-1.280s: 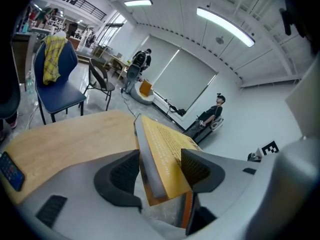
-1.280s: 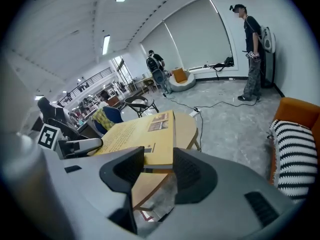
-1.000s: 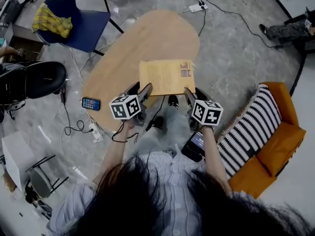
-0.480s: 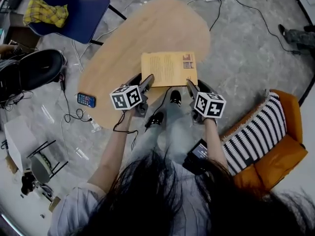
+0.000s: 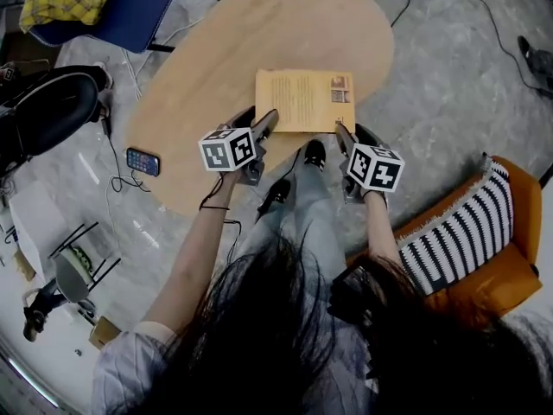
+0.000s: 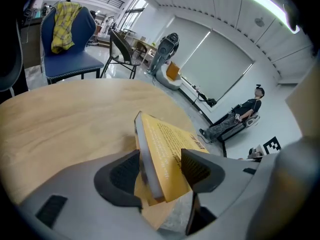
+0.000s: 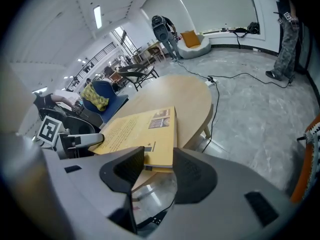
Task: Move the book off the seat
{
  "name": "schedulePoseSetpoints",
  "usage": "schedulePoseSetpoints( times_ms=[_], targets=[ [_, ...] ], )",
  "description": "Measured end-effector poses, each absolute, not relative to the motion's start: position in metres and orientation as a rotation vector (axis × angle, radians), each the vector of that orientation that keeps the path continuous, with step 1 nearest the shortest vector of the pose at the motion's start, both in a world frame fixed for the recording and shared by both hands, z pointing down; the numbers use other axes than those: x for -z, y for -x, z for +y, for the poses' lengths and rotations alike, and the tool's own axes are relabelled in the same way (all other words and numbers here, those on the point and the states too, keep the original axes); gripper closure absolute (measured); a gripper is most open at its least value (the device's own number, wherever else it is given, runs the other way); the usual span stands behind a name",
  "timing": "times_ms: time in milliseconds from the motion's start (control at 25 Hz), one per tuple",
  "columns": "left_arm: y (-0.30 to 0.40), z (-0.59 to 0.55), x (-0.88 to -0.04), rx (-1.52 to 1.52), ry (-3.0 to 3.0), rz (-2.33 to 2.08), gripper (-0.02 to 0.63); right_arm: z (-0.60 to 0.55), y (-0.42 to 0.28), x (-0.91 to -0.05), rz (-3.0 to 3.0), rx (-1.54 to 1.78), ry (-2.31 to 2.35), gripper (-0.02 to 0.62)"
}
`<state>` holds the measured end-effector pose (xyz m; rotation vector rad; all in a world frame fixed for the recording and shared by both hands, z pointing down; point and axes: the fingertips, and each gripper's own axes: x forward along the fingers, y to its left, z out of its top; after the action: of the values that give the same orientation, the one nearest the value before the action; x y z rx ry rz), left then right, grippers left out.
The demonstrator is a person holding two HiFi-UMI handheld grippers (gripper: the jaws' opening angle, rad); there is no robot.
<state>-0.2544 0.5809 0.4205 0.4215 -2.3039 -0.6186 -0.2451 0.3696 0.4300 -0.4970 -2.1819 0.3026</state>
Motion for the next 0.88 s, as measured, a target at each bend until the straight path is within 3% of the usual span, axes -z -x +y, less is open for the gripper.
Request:
schedulePoseSetpoints(
  times_ms=[360, 440, 720, 880],
  targets=[
    [0.257, 0.579, -0.467, 0.539, -0.429, -2.228, 0.34, 0.371, 0.251, -0.465, -2.169, -0.186, 0.51, 0.414],
    [0.256, 0.581, -0.479, 0.475, -0.395, -2.201, 0.353, 0.374, 0.25, -0.472, -2.167, -0.168, 0.503, 0.451],
    [0.258, 0.596, -0.489, 0.456, -0.342, -2.169, 0.352, 0.384, 0.241, -0.482, -2.157, -0.224, 0.455, 0.448],
    [0.25, 0.611, -0.492, 0.448, -0.31, -2.168, 0.351, 0.374, 0.245, -0.469, -2.204, -0.225, 0.414, 0.411]
  ],
)
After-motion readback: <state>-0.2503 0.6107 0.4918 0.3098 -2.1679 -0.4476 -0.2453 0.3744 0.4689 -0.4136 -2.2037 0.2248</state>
